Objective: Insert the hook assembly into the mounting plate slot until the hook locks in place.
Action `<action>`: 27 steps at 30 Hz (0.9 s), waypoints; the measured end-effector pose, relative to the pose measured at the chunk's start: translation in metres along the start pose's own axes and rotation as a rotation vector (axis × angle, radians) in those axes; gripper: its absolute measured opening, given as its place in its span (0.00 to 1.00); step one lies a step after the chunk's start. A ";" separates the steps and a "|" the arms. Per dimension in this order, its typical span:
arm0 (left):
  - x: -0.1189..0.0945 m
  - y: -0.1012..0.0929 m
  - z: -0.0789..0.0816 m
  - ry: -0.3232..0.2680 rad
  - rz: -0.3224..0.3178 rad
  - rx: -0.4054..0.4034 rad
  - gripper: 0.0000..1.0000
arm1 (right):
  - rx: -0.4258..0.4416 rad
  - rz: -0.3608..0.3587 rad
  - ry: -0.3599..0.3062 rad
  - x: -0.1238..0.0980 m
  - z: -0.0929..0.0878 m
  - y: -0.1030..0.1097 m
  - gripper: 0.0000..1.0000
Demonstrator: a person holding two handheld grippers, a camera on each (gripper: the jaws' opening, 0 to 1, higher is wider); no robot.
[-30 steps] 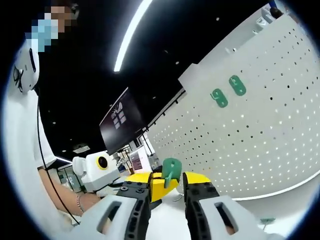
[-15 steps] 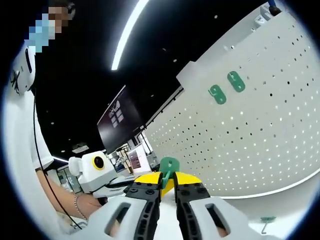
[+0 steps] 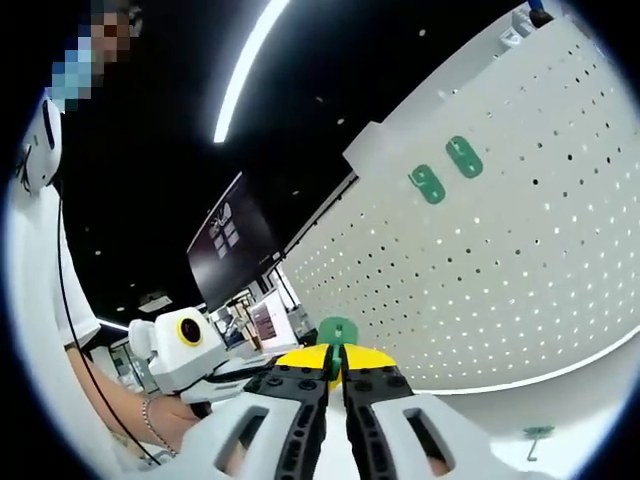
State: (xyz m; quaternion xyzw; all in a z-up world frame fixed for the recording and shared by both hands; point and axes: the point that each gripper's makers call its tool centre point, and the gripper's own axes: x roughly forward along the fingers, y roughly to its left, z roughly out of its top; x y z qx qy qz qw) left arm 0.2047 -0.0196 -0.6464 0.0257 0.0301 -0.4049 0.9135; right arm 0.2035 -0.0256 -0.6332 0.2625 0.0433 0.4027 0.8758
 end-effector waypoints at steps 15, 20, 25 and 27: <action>0.000 -0.001 -0.004 0.016 -0.003 0.005 0.03 | 0.016 -0.028 0.007 -0.001 -0.004 -0.002 0.01; 0.001 0.000 -0.002 0.008 0.001 0.010 0.03 | 0.014 -0.026 0.006 -0.001 -0.002 -0.002 0.01; 0.000 -0.001 -0.005 0.020 -0.001 -0.003 0.04 | 0.002 -0.026 0.013 -0.002 -0.004 -0.002 0.01; 0.000 -0.001 -0.005 0.018 0.001 -0.001 0.04 | 0.000 -0.024 0.014 -0.001 -0.005 -0.002 0.01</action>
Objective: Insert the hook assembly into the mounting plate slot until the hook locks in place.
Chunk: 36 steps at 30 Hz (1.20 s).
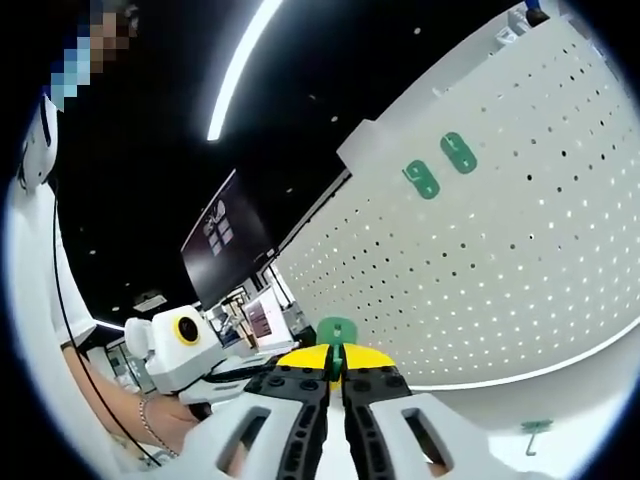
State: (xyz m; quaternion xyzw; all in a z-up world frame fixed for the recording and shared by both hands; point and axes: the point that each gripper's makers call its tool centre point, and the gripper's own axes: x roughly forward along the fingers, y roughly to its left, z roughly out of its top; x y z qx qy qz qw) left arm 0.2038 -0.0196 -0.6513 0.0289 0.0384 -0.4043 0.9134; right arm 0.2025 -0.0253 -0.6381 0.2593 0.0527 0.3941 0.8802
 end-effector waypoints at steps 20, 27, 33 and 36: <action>0.001 -0.001 -0.015 0.058 0.000 -0.018 0.32 | 0.010 0.010 0.011 0.001 -0.002 0.002 0.00; 0.002 0.002 -0.024 0.088 0.013 -0.045 0.58 | 0.011 0.005 0.012 0.000 -0.002 0.001 0.00; 0.002 0.004 -0.028 0.097 0.025 -0.052 0.78 | 0.010 0.004 0.011 -0.001 -0.002 0.001 0.01; 0.003 0.004 -0.033 0.116 0.027 -0.057 0.86 | 0.013 0.002 0.009 -0.001 -0.001 0.000 0.01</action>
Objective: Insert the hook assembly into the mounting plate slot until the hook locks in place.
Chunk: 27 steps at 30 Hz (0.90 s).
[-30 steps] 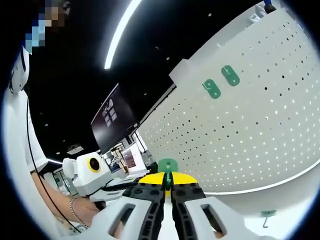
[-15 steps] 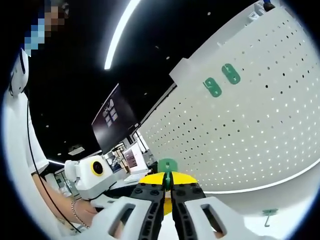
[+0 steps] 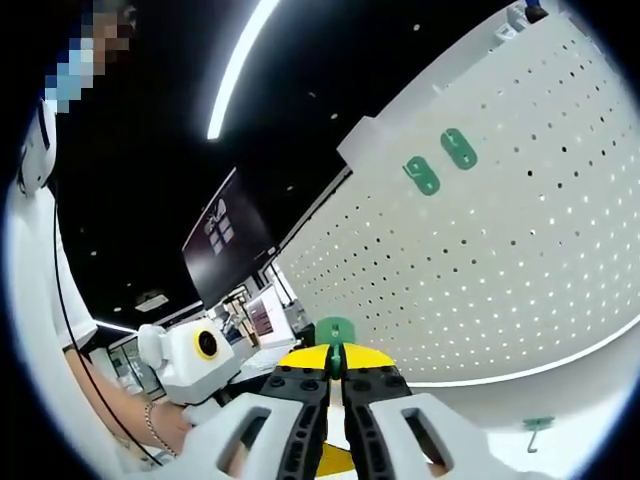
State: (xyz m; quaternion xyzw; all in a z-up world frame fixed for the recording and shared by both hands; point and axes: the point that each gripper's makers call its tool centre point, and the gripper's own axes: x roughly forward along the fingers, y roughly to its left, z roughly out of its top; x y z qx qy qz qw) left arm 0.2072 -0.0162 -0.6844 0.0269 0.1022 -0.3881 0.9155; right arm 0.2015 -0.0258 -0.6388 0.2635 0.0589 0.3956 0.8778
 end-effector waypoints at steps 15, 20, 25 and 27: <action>0.000 0.000 -0.003 0.015 -0.001 -0.001 0.87 | -0.175 -0.094 0.051 -0.003 0.002 -0.009 0.01; 0.001 0.001 -0.003 0.017 0.005 -0.006 0.86 | -0.364 -0.200 0.097 -0.007 0.008 -0.021 0.01; 0.001 0.001 -0.004 0.020 0.003 -0.004 0.86 | -0.459 -0.270 0.107 -0.011 0.012 -0.029 0.01; 0.000 0.001 -0.004 0.019 0.004 -0.003 0.86 | -0.449 -0.278 0.108 -0.012 0.012 -0.031 0.01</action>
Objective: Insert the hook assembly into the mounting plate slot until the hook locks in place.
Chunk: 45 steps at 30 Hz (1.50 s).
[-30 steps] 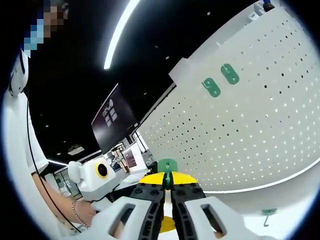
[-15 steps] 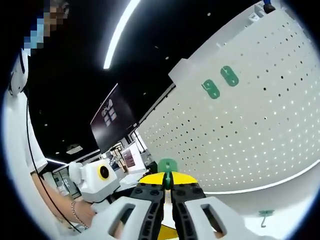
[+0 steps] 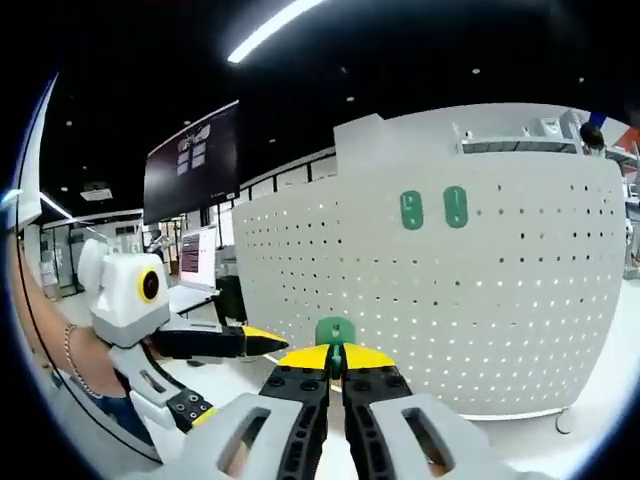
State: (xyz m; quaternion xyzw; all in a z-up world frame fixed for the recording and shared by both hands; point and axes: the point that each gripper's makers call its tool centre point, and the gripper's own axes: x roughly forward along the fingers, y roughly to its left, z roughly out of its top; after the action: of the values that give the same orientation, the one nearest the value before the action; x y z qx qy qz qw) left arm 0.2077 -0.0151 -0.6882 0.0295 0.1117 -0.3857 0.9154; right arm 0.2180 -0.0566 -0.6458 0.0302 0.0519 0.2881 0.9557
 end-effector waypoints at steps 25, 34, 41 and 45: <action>-0.003 -0.001 -0.005 0.013 -0.003 -0.012 0.84 | -0.010 -0.083 -0.047 0.003 0.026 -0.046 0.01; -0.005 0.001 -0.006 0.011 0.006 -0.023 0.83 | -0.023 -0.128 -0.086 0.007 0.044 -0.070 0.01; -0.007 0.002 -0.007 0.013 0.009 -0.029 0.83 | -0.050 -0.171 -0.113 0.009 0.058 -0.088 0.01; -0.007 0.002 -0.007 0.013 0.010 -0.029 0.83 | -0.074 -0.195 -0.131 0.011 0.066 -0.098 0.01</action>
State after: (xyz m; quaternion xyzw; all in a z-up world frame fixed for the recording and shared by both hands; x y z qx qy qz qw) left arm 0.2028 -0.0079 -0.6935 0.0191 0.1229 -0.3790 0.9170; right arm 0.2882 -0.1342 -0.5900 0.0085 -0.0186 0.1927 0.9810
